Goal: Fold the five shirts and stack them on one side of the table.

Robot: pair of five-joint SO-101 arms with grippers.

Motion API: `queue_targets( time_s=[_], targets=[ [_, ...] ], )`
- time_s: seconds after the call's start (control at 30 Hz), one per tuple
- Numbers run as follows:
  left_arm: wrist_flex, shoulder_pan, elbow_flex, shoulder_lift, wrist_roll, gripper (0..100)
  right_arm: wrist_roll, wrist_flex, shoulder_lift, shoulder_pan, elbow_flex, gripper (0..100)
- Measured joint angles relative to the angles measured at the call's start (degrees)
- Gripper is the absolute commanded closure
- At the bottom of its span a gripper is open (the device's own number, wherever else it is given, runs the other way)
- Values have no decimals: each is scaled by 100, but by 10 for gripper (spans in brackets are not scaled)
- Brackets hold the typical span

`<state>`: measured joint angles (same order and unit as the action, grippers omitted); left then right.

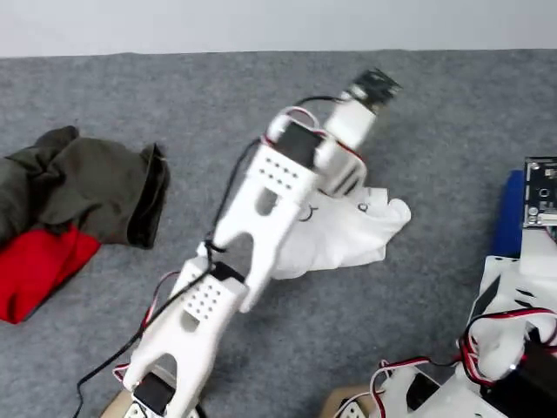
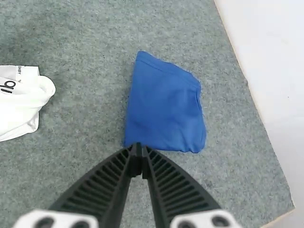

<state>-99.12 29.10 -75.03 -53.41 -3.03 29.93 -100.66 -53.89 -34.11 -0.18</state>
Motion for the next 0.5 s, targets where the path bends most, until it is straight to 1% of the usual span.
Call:
queue_targets(
  time_s=[0.1,0.17,0.3,0.5],
  targets=[
    [0,-264,281,0,-123,961,0,0,0,0,0,989],
    [0,-316,624,0,-255,983,0,0,0,0,0,989],
    [0,-255,1266,0,-527,993,0,0,0,0,0,989],
    [0,79,1855,-79,-633,994,0,0,0,0,0,989]
  ],
)
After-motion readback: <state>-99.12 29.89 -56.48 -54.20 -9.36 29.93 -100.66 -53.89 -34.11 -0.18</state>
